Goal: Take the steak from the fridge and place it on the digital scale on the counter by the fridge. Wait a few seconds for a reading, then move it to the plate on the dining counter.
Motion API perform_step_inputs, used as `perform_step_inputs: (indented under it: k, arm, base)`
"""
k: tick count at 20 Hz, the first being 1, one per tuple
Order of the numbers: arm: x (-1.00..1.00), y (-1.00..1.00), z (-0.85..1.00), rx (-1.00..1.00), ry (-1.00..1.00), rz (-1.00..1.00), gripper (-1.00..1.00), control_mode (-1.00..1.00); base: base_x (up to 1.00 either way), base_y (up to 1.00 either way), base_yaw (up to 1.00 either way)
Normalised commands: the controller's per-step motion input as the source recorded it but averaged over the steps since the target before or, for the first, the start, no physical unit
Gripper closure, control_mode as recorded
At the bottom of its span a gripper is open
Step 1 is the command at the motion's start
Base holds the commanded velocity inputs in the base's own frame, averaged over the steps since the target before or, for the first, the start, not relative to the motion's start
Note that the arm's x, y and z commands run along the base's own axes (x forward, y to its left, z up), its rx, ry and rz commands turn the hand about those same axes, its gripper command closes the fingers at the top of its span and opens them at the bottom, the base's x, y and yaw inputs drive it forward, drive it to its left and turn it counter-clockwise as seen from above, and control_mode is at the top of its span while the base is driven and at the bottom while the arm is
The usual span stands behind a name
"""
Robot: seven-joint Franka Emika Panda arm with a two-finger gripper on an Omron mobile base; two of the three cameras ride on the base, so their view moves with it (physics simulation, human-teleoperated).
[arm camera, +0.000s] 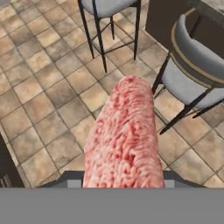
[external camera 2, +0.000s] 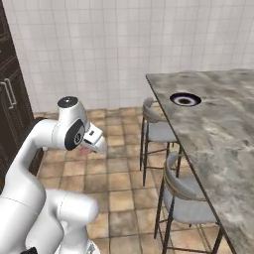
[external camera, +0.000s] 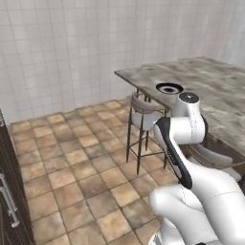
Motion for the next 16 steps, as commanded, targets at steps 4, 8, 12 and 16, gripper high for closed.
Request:
perform_step_inputs:
  k: [4, 8, 12, 16]
  arm:
    - [0.00, 0.00, 0.00, 0.00, 0.00, 0.00, 1.00, 1.00]
    - [0.00, 0.00, 0.00, 0.00, 0.00, 0.00, 1.00, 1.00]
    - [0.00, 0.00, 0.00, 0.00, 0.00, 0.00, 1.00, 1.00]
    - [0.00, 0.00, 0.00, 0.00, 0.00, 0.00, 1.00, 1.00]
  base:
    - [1.00, 0.27, -0.18]
    - [1.00, 0.15, -0.16]
    - [1.00, 0.09, -0.17]
    - [1.00, 0.01, -0.18]
